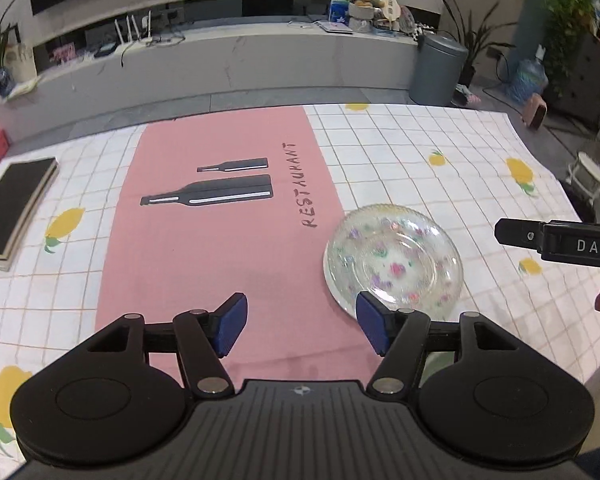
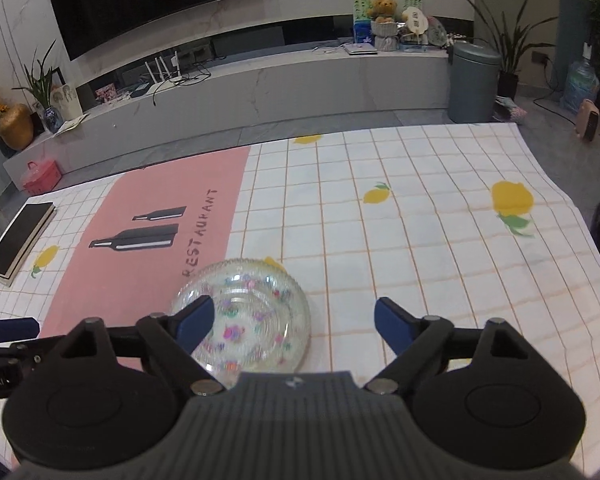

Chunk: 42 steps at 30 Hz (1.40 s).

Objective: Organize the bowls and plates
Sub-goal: 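Open both grippers and withdraw them from the plate stack, then move both grippers to the steel bowl stack and grasp its rim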

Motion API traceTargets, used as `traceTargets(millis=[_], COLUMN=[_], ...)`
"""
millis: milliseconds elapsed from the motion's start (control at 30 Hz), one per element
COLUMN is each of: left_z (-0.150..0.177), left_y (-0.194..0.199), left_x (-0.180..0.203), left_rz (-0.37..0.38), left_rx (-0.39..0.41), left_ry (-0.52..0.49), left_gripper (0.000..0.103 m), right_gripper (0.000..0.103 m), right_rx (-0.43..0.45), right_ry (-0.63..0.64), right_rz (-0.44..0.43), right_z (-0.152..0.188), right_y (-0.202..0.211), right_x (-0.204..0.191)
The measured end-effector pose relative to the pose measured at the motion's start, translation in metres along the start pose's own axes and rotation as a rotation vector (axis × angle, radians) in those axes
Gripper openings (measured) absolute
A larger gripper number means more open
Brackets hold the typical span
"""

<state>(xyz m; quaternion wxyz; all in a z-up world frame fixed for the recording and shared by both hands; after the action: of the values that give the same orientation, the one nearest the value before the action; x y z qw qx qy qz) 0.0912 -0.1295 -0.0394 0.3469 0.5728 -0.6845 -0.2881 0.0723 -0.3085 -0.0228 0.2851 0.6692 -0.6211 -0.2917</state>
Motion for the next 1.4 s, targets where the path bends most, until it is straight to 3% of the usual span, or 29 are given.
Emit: traceTargets(millis=[200, 367, 533, 867, 1100, 1233, 1400], left_z=[0.017, 0.033, 0.051, 0.072, 0.084, 0.091, 0.099], left_y=[0.010, 0.012, 0.011, -0.001, -0.009, -0.015, -0.020], left_x=[0.005, 0.009, 0.018, 0.022, 0.030, 0.036, 0.043], left_rz=[0.028, 0.049, 0.112, 0.170, 0.146, 0.148, 0.144], left_rx=[0.001, -0.016, -0.041, -0.118, -0.181, -0.216, -0.247], left_ry=[0.011, 0.015, 0.001, 0.067, 0.023, 0.024, 0.004], left_gripper=[0.074, 0.074, 0.079, 0.081, 0.083, 0.083, 0.083], right_gripper=[0.089, 0.099, 0.099, 0.099, 0.099, 0.092, 0.091], right_rx=[0.015, 0.086, 0.000, -0.110, -0.227, -0.263, -0.295], right_ry=[-0.044, -0.040, -0.055, -0.046, -0.158, -0.155, -0.157], right_rz=[0.025, 0.055, -0.042, -0.029, -0.053, -0.051, -0.057], right_z=[0.024, 0.033, 0.048, 0.076, 0.091, 0.096, 0.103], right_y=[0.023, 0.042, 0.037, 0.031, 0.020, 0.016, 0.007], right_x=[-0.002, -0.011, -0.028, -0.038, -0.033, -0.036, -0.039])
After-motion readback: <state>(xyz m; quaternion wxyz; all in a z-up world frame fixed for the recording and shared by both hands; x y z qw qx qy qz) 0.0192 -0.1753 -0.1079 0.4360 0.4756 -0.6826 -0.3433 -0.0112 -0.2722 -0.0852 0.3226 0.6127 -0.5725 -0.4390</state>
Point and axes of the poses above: each gripper's, at about its wrist camera, not at the fingertips, and y roughly against the way its jaws point, x to its right, z to its underside, the point moved 9 cm from there along -y, roughly the way its jaws point, and after that the axes turned 10 degrees about y, right-handed, at the moved point
